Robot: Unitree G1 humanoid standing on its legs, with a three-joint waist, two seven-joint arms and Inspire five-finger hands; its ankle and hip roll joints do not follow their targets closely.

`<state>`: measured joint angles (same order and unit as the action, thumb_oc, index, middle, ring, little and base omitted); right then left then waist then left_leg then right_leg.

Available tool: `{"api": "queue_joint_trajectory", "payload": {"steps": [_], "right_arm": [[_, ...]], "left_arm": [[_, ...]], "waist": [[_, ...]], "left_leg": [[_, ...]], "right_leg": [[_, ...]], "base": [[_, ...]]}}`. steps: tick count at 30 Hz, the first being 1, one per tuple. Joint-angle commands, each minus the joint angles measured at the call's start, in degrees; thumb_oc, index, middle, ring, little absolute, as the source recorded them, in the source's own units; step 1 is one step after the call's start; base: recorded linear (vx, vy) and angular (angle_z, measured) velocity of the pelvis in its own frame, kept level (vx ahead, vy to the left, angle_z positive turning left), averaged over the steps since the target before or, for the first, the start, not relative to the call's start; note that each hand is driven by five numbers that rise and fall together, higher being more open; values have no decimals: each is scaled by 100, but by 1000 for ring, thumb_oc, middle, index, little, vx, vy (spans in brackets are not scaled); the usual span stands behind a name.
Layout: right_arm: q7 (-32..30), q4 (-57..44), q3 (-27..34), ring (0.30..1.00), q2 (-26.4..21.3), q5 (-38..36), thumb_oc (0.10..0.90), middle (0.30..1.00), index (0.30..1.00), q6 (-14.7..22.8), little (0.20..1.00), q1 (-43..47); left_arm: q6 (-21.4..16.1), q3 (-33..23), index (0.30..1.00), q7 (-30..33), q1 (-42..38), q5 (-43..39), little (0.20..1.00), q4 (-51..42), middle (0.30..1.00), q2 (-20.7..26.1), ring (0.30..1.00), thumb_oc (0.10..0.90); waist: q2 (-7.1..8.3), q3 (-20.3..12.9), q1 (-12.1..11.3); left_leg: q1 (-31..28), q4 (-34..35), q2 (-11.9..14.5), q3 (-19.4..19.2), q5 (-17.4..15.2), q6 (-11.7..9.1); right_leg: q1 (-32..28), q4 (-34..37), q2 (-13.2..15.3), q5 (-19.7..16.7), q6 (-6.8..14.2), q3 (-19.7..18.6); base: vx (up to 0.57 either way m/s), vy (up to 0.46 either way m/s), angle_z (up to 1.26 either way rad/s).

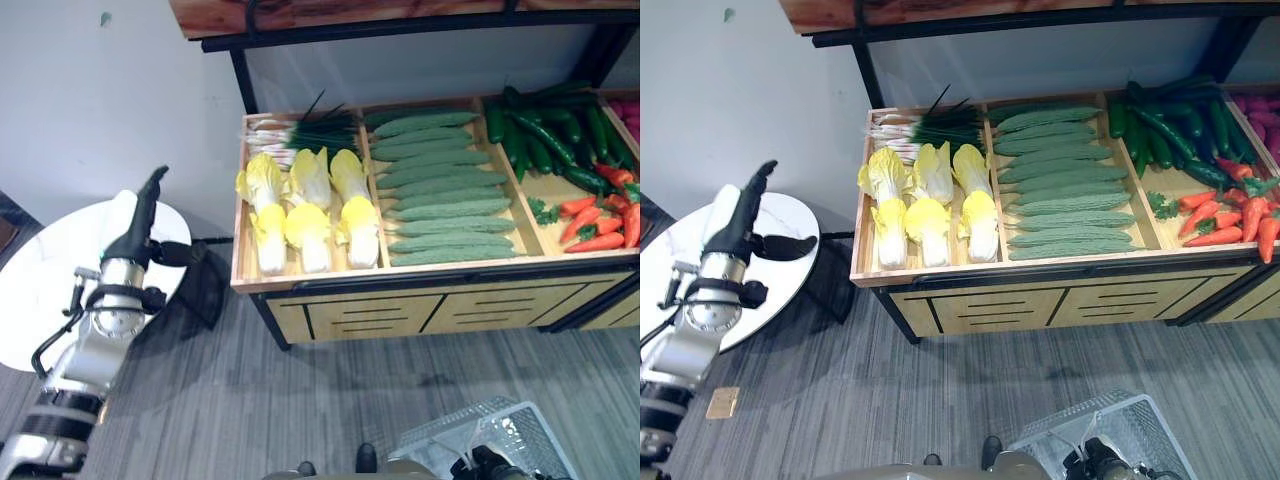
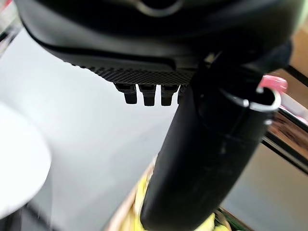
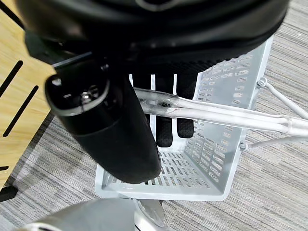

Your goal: Get the vegetables into the basket

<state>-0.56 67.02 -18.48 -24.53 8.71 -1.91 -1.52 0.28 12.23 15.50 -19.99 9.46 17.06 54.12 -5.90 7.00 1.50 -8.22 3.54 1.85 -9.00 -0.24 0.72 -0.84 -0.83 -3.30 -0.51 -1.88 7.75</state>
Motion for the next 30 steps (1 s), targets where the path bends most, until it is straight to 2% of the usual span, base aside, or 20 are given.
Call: {"api": "queue_joint_trajectory", "payload": {"steps": [1, 2, 3, 4, 5, 6, 7, 8, 12, 13, 14, 16, 23, 30], "right_arm": [[-97, -33, -169, 300, -121, 158, 400, 300, 300, 186, 300, 198], [-146, -77, -216, 300, -212, 173, 400, 300, 300, 226, 300, 250], [-163, -102, -232, 300, -261, 200, 400, 300, 300, 246, 300, 262], [-163, -102, -219, 300, -254, 200, 400, 300, 300, 246, 300, 258], [-189, -126, -254, 300, -314, 220, 400, 300, 300, 271, 300, 322], [-214, -141, -279, 300, -390, 260, 400, 300, 300, 298, 300, 369], [-245, -149, -285, 300, -430, 281, 400, 300, 300, 315, 300, 387], [-245, -148, -274, 300, -423, 281, 400, 300, 300, 315, 300, 384], [-353, -134, -249, 300, -495, 241, 400, 300, 300, 354, 300, 538], [-400, -104, -263, 300, -524, 175, 400, 300, 300, 360, 300, 637], [-400, -102, -256, 300, -518, 174, 400, 300, 300, 361, 300, 638], [-475, -116, -281, 300, -540, 92, 400, 300, 300, 374, 300, 808], [-623, -32, -258, 300, -574, -89, 400, 300, 300, 350, 300, 1116], [-682, 74, -136, 300, -620, -205, 400, 300, 300, 295, 300, 1130]], "left_arm": [[-319, 377, 1000, 328, -1348, 754, 1000, 31, 1000, 826, 1000, 900], [-291, 908, 1000, 317, -1791, 1063, 1000, 261, 1000, 1033, 1000, 900], [-313, 1153, 1000, 327, -1988, 1166, 1000, 419, 1000, 1101, 1000, 900], [-321, 1199, 1000, 335, -2036, 1163, 1000, 446, 1000, 1094, 1000, 900], [-288, 1533, 1000, 332, -2288, 1326, 1000, 605, 1000, 1134, 1000, 900], [-308, 1936, 1000, 340, -2591, 1507, 1000, 777, 1000, 1161, 1000, 900], [-294, 2164, 1000, 352, -2734, 1649, 1000, 932, 1000, 1166, 1000, 900], [-300, 2203, 1000, 359, -2775, 1646, 1000, 956, 1000, 1157, 1000, 900], [-252, 2866, 1000, 424, -3340, 1889, 1000, 1447, 1000, 957, 1000, 900], [-228, 3158, 1000, 456, -3587, 2002, 1000, 1790, 1000, 830, 1000, 900], [-235, 3183, 1000, 462, -3614, 1999, 1000, 1809, 1000, 822, 1000, 900], [-156, 3498, 1000, 410, -3873, 2081, 1000, 2210, 1000, 660, 1000, 900], [-26, 3784, 1000, 218, -3998, 2159, 1000, 3064, 1000, 239, 1000, 900], [-29, 3450, 1000, 44, -3494, 2072, 1000, 3059, 1000, 79, 1000, 900]], "waist": [[227, -96, 273], [96, -76, 379], [24, -61, 418], [29, -66, 403], [-66, -41, 453], [-230, -3, 554], [-305, 14, 605], [-301, 4, 587], [-576, 105, 739], [-694, 167, 834], [-691, 157, 821], [-803, 241, 903], [-921, 375, 985], [-977, 438, 963]], "left_leg": [[-103, 146, -215, -116, -492, -134], [-40, 146, -225, -174, -473, -147], [1, 146, -233, -212, -464, -152], [8, 146, -232, -214, -463, -152], [73, 146, -242, -255, -448, -155], [198, 146, -257, -339, -418, -165], [264, 146, -266, -387, -403, -168], [276, 146, -265, -392, -402, -168], [583, 146, -289, -538, -324, -181], [741, 146, -298, -607, -282, -192], [753, 146, -298, -610, -281, -191], [959, 146, -307, -696, -228, -196], [1217, 146, -303, -817, -153, -211], [1034, 146, -294, -825, -172, -223]], "right_leg": [[-559, 465, 461, 254, 685, -409], [-488, 502, 478, 203, 708, -459], [-441, 526, 489, 177, 722, -478], [-433, 527, 488, 174, 722, -480], [-355, 550, 501, 132, 738, -515], [-218, 582, 522, 73, 769, -565], [-128, 583, 526, 42, 786, -604], [-114, 582, 525, 39, 786, -609], [253, 583, 556, -72, 832, -738], [436, 583, 560, -134, 845, -805], [449, 583, 559, -137, 845, -809], [692, 583, 563, -216, 862, -900], [999, 583, 573, -312, 867, -1008], [800, 583, 572, -221, 834, -1011]], "base": [[-7, -18, -24], [-13, -11, -26], [-13, -11, -23], [-18, 1, -16], [-27, 3, -20], [-30, 1, -24], [-18, 1, -30], [-4, -10, -29], [-20, -19, -43], [-21, -28, -24], [-13, -33, -21], [1, -41, -30], [25, -41, -18], [35, -21, 1]]}}
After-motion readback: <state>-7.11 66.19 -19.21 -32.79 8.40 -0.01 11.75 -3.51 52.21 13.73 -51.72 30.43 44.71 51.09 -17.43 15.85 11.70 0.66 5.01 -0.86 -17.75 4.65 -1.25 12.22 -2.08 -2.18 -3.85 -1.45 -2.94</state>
